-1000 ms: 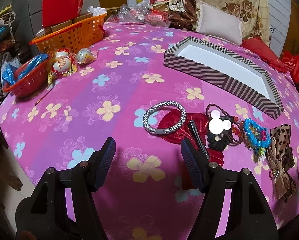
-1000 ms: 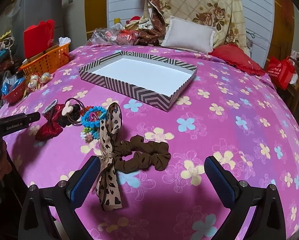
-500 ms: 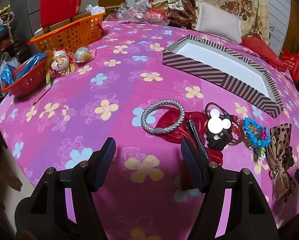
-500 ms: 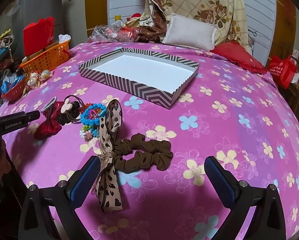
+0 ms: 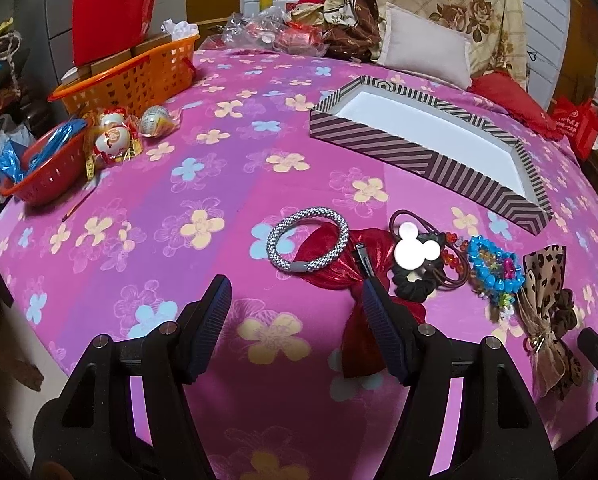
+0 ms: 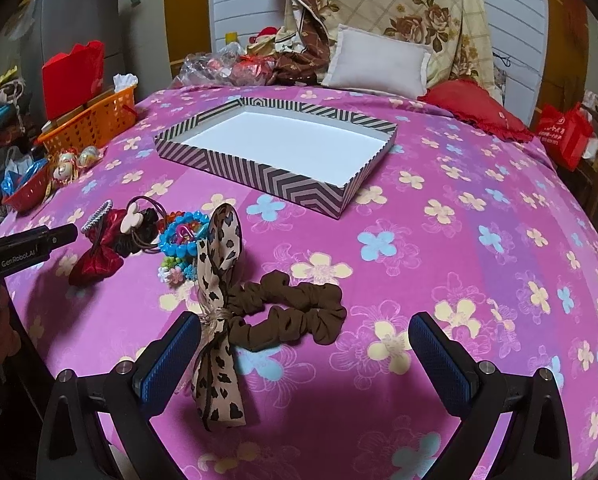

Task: Organize jewelry
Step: 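Close left tool on silver braided bracelet while right tool grasps leopard bow and brown scrunchie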

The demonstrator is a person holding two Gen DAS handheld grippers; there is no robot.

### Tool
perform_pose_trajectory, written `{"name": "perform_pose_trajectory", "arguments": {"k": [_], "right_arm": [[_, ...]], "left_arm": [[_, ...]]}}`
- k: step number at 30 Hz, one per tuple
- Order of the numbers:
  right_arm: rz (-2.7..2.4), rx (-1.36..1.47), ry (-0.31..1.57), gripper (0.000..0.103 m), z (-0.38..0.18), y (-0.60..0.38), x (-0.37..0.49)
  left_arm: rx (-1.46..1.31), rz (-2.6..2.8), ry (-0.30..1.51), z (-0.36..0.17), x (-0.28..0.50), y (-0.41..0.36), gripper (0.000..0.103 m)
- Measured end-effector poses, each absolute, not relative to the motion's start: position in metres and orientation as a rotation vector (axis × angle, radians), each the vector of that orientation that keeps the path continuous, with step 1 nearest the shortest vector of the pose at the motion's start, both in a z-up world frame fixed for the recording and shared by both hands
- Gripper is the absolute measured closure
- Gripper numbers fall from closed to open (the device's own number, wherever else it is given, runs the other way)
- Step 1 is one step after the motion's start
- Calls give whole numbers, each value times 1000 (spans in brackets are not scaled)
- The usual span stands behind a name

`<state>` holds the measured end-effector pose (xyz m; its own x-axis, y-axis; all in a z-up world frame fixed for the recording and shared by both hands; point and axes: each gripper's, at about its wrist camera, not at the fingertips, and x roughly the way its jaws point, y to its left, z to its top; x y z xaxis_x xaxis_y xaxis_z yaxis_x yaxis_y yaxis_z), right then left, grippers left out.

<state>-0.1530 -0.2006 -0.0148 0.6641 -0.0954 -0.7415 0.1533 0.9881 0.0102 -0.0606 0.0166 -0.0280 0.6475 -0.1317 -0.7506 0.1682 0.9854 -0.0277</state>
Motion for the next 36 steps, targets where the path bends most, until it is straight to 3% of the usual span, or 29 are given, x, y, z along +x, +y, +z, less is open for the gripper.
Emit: {"name": "perform_pose_trajectory", "arguments": {"k": [36], "right_arm": [[-105,202,887,0,-35,-215,-138]], "left_arm": [[206,-303,930,-42,-22,15,35]]}}
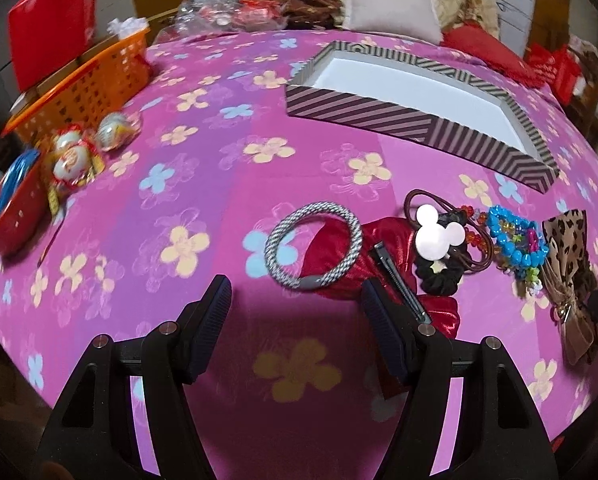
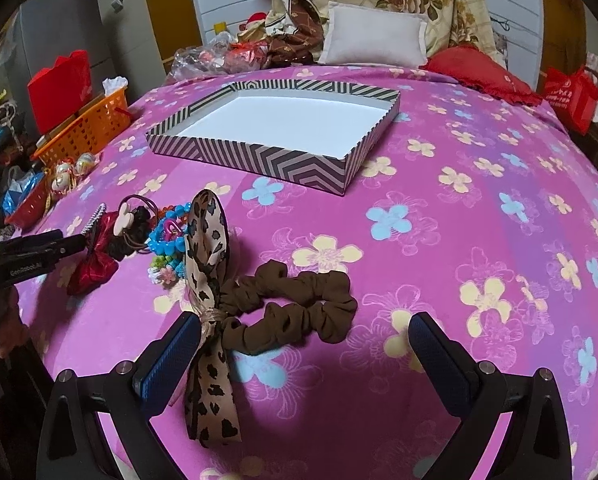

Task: Organize jewelry
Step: 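Close left tool on silver braided bracelet while right tool grasps leopard bow and brown scrunchie, then lift silver bracelet with left tool while right tool carries bow and scrunchie over white tray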

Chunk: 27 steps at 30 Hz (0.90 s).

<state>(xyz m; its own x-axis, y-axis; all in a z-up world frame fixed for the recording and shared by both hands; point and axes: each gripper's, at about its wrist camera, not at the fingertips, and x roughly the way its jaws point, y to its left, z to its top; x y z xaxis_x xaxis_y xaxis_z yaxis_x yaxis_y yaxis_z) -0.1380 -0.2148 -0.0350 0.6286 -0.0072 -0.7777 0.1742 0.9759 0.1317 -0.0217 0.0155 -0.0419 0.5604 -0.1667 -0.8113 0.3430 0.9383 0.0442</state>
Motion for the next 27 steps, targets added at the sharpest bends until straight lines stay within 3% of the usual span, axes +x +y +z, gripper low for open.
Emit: {"name": "perform_pose_trajectory", "arguments": {"k": [15,20,22,25,27], "right_arm": [[-49,191,951,0,-51,-202,-111],[-52,179,930,2,-52,-199,-109],[-71,147,917,14,-52,-197,-110],[-35,121,894,40,-49,-193,-112],[0,123,889,66,-47,-190,-113]], "left_arm": [[193,-334,960,-51,-1,11,36],[140,-345,980,-54,6,17,54],[126,-351,978,-54,6,18,59],[124,-350,974,-53,4,18,72],[114,-349,977,-52,3,19,77]]}}
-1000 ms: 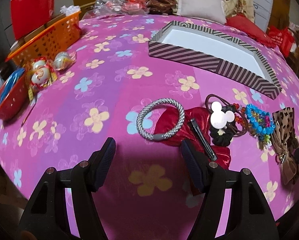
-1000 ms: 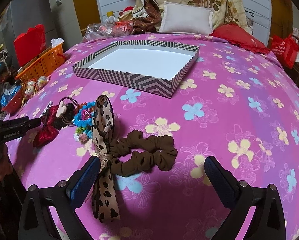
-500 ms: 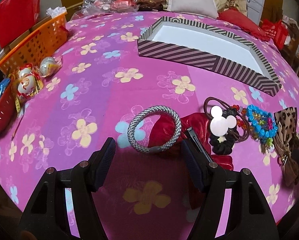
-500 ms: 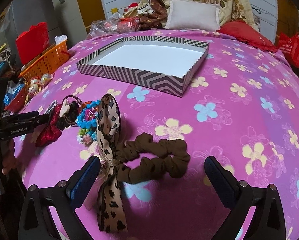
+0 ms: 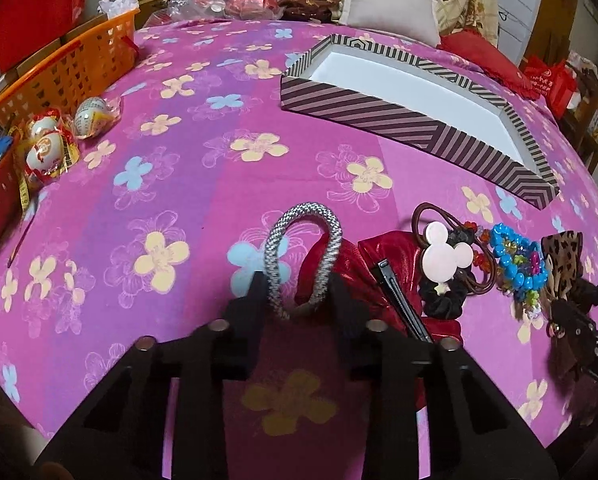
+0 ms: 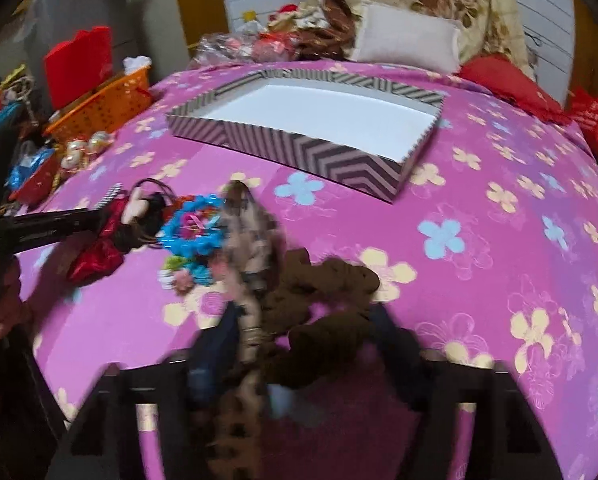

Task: Organize jewelry
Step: 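Lift silver bracelet with left tool while right tool carries bow and scrunchie over white tray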

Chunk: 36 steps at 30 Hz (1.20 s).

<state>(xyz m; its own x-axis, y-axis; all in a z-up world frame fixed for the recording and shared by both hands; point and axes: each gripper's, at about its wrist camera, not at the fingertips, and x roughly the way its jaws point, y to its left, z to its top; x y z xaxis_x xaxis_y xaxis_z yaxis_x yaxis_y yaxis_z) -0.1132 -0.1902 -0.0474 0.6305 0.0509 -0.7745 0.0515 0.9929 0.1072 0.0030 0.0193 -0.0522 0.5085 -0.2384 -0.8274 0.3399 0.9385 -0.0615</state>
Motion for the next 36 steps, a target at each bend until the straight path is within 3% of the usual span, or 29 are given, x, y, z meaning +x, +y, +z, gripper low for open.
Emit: {"name": "perform_pose_trajectory", "arguments": {"k": [4,20,26,36], "right_arm": [[26,124,891,76,-45,-184,-116],[74,226,784,79,2,-190,-132],[67,207,798,88,0,-191,-132],[79,201,722,88,33,-198,-132]], "left_arm": [[99,-336,974,-47,-2,24,97],[103,-363,862,11,-38,21,97],[104,-375,866,13,-39,7,97],[99,-389,864,20,-42,-5,97]]}}
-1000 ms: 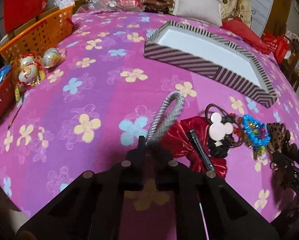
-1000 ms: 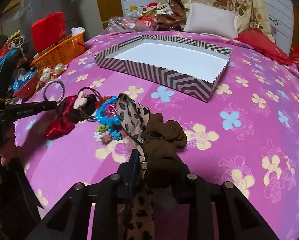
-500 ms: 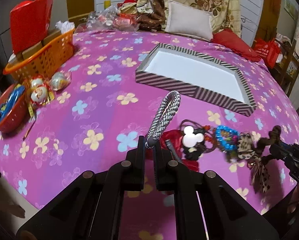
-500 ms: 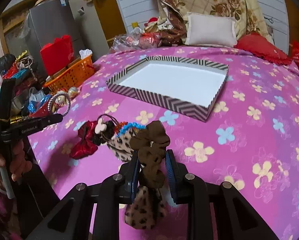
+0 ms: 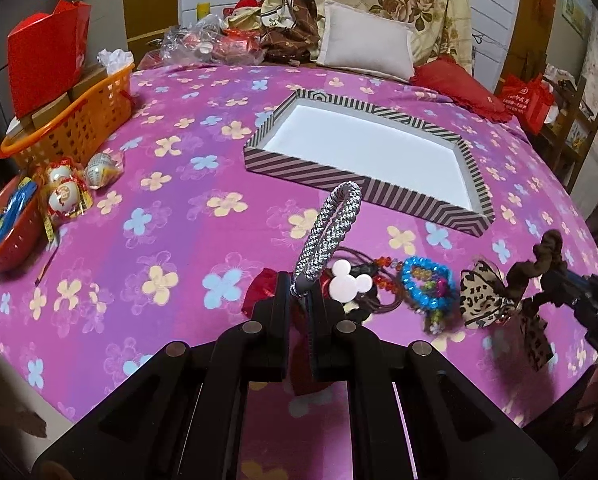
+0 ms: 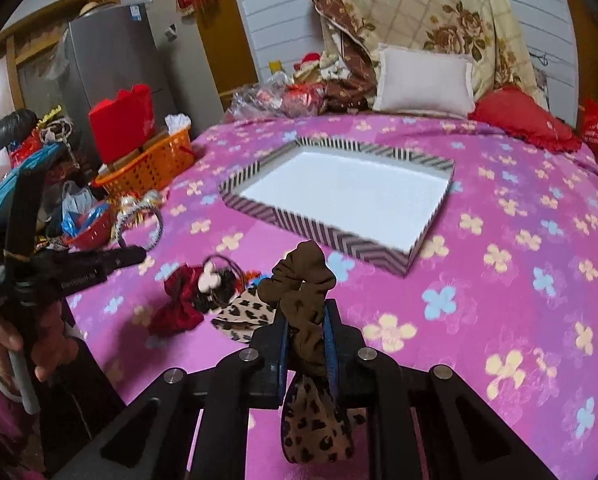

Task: Organize jewelry
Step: 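Lift silver bracelet with left tool while right tool carries bow and scrunchie over white tray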

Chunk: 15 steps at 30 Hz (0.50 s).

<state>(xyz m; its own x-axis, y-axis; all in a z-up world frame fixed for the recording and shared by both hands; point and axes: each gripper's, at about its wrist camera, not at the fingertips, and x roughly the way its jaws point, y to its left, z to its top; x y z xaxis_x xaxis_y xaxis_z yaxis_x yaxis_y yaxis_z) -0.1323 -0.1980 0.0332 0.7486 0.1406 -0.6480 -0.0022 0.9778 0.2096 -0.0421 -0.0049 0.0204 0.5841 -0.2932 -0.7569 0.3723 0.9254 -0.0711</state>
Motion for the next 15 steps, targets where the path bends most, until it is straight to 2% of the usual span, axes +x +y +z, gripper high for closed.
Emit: {"name": "perform_pose_trajectory", "arguments": {"k": [15], "right_arm": [[8,177,652,88,68,-235,-86]], "left_arm": [[98,-384,877,34,-6,-46,97]]}}
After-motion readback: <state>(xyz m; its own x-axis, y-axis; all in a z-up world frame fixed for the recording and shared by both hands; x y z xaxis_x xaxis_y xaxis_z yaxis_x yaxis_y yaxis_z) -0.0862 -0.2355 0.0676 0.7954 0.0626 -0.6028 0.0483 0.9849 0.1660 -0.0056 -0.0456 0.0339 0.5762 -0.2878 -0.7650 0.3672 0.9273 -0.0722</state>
